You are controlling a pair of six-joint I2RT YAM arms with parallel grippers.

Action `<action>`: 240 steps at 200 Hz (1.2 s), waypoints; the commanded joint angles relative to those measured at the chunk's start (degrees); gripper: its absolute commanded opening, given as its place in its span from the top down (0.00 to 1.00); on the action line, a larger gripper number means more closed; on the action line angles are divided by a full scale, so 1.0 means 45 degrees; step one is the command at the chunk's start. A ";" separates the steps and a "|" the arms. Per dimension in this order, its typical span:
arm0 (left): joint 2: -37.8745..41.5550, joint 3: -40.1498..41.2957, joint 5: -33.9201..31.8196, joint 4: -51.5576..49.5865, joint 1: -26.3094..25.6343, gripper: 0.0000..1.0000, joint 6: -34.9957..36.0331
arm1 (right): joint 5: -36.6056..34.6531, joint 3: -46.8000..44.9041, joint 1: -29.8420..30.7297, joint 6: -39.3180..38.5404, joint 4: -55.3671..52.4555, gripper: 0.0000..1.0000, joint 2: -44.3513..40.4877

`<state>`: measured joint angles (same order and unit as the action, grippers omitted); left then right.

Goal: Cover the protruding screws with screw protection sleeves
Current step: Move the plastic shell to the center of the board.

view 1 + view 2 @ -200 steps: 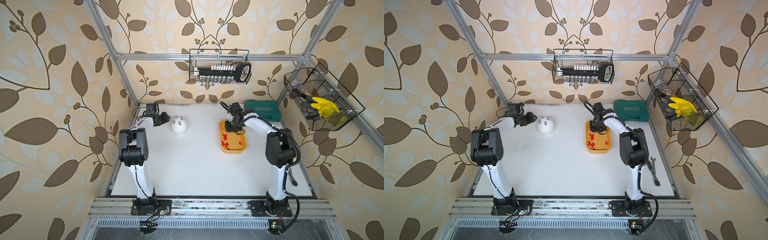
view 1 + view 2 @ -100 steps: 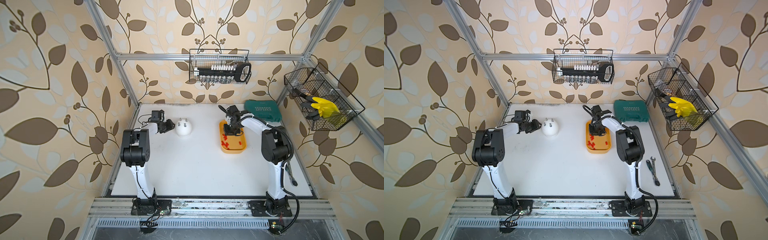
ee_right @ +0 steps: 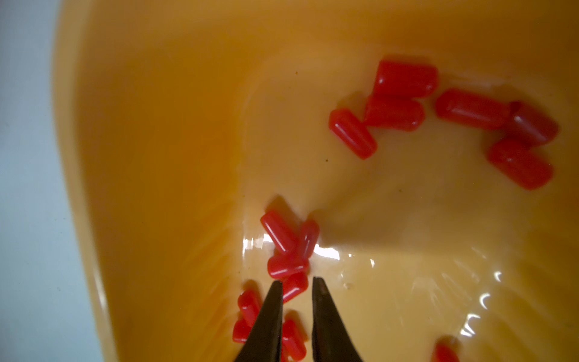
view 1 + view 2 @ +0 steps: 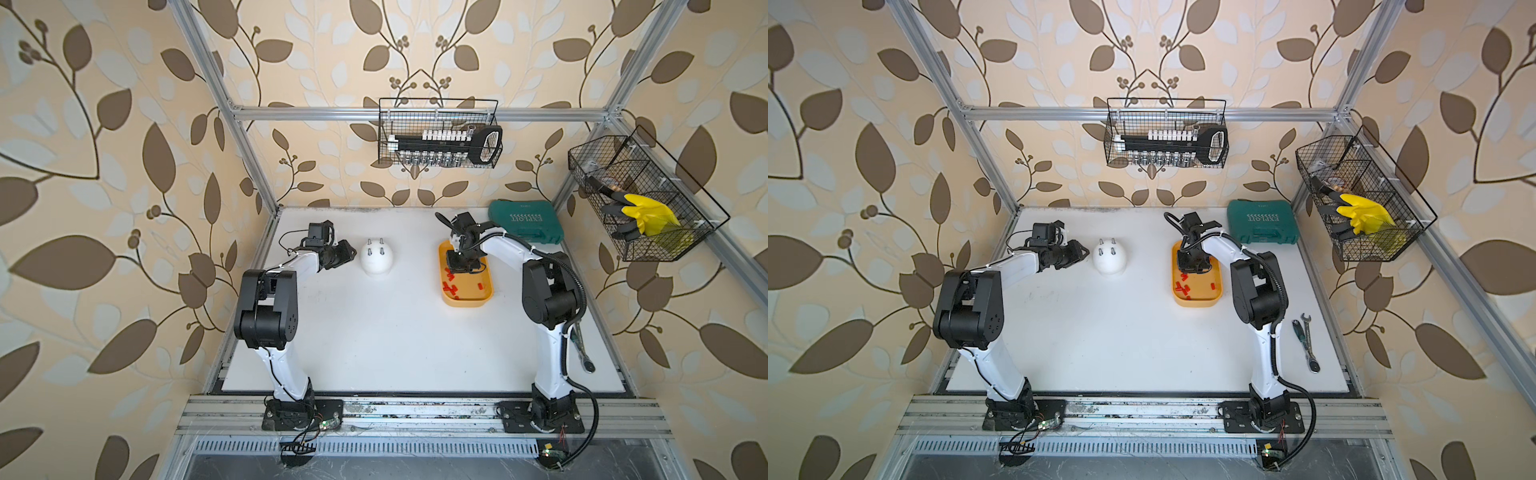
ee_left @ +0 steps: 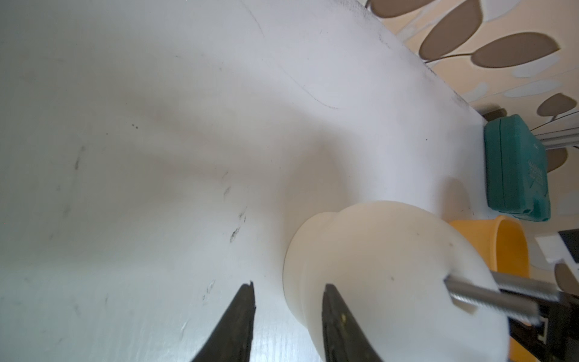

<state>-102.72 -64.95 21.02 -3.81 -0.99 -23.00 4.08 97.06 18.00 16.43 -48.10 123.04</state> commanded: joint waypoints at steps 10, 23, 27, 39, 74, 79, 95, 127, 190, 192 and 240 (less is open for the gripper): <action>0.1343 0.0428 -0.0723 0.0515 -0.0380 0.61 -0.0651 | -0.0280 -0.0123 0.0101 -0.0098 -0.0403 0.81 0.0619; 0.1624 0.0615 -0.0832 0.0608 -0.0500 0.60 -0.0727 | -0.0303 -0.0067 0.0131 -0.0095 -0.0509 0.81 0.0777; 0.1683 0.0662 -0.0868 0.0586 -0.0549 0.60 -0.0725 | -0.0336 -0.0064 0.0133 -0.0097 -0.0529 0.81 0.0796; 0.1857 0.0712 -0.1071 0.0393 -0.0662 0.60 -0.0694 | -0.0419 -0.0058 0.0140 -0.0105 -0.0547 0.81 0.0878; 0.2162 0.0800 -0.1291 0.0317 -0.1051 0.60 -0.0614 | -0.0298 0.0126 0.0194 -0.0134 -0.0640 0.82 0.1042; 0.2162 0.0790 -0.1295 0.0320 -0.1110 0.60 -0.0585 | -0.0267 0.0149 0.0207 -0.0163 -0.0650 0.84 0.1074; 0.2160 0.0771 -0.1311 0.0301 -0.1185 0.60 -0.0610 | -0.0180 0.0248 0.0219 -0.0169 -0.0776 0.85 0.1104; 0.2217 0.0737 -0.1247 0.0281 -0.1285 0.59 -0.0705 | -0.0319 0.0054 0.0229 -0.0062 -0.0862 0.74 0.0526; 0.2197 0.0878 -0.1405 0.0341 -0.1459 0.58 -0.0698 | 0.0483 -0.0786 0.0151 0.0190 0.0390 0.77 -0.0771; 0.2200 0.0878 -0.1417 0.0330 -0.1459 0.58 -0.0706 | 0.0506 -0.0806 0.0158 0.0210 0.0433 0.77 -0.0793; 0.2215 0.0757 -0.1472 0.0183 -0.1497 0.58 -0.0689 | 0.0792 -0.0591 0.0388 0.0139 0.0161 0.78 -0.0442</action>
<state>-94.98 -61.49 15.81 -2.85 -7.18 -25.82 6.26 94.45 18.70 16.91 -46.70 121.05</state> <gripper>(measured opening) 0.421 0.218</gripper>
